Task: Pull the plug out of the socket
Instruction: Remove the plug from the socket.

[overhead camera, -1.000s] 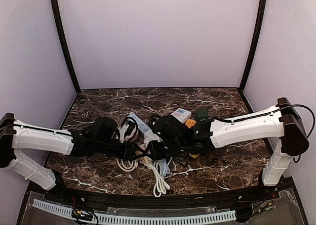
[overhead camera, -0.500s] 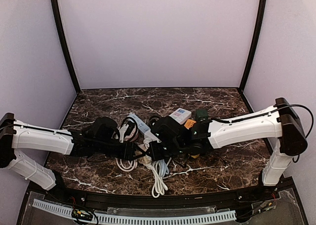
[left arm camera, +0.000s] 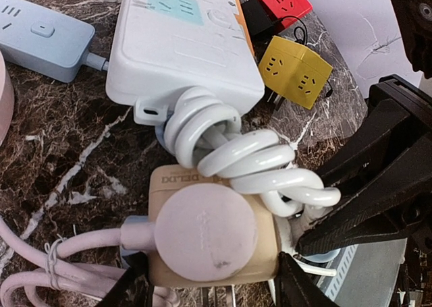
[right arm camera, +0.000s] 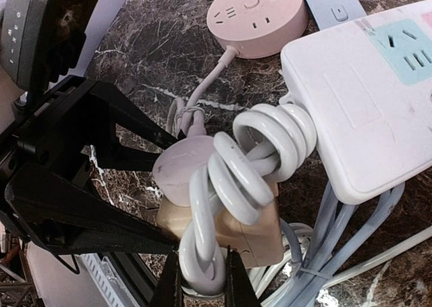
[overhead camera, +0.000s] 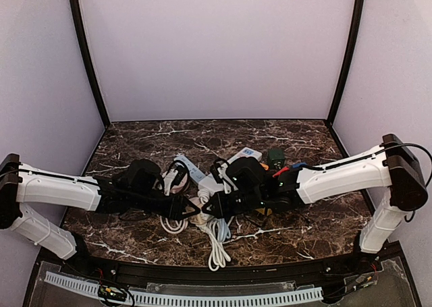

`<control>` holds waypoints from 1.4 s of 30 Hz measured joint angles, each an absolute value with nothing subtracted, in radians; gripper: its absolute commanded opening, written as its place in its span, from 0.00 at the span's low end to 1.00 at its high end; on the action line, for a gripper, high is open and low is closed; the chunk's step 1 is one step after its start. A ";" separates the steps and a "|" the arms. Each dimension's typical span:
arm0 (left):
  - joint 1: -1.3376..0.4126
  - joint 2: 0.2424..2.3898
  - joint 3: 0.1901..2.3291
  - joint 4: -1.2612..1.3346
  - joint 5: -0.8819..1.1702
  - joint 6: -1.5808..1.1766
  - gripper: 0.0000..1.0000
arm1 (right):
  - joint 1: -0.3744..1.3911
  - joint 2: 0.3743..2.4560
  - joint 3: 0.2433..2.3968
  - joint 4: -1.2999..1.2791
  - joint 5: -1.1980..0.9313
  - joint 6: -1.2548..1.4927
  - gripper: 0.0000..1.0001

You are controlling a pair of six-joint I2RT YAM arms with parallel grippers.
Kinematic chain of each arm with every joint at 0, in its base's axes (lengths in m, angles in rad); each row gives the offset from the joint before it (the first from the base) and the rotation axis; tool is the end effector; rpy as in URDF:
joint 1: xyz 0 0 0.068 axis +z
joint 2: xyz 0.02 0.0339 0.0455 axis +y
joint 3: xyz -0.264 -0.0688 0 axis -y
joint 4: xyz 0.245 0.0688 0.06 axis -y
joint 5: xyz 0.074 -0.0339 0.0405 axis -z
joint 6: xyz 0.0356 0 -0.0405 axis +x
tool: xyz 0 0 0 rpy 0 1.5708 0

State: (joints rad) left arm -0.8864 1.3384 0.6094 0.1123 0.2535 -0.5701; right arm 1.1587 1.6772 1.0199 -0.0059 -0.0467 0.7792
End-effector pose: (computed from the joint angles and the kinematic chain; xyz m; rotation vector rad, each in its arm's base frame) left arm 0.1640 -0.2151 0.1892 0.5298 2.3262 -1.0454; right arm 0.1447 0.3351 0.2064 -0.4937 2.4213 1.0261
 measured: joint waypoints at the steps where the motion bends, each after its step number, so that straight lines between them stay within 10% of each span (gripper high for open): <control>1: -0.886 1.339 0.611 0.110 0.253 -0.570 0.04 | 1.159 1.677 1.020 -0.006 -0.046 0.778 0.00; 24: -0.885 1.356 0.623 0.098 0.286 -0.619 0.01 | 1.320 1.709 1.150 -0.229 0.352 0.827 0.00; 42: -0.870 1.342 0.628 0.084 0.306 -0.469 0.01 | 1.187 1.642 0.946 0.088 -0.016 0.824 0.00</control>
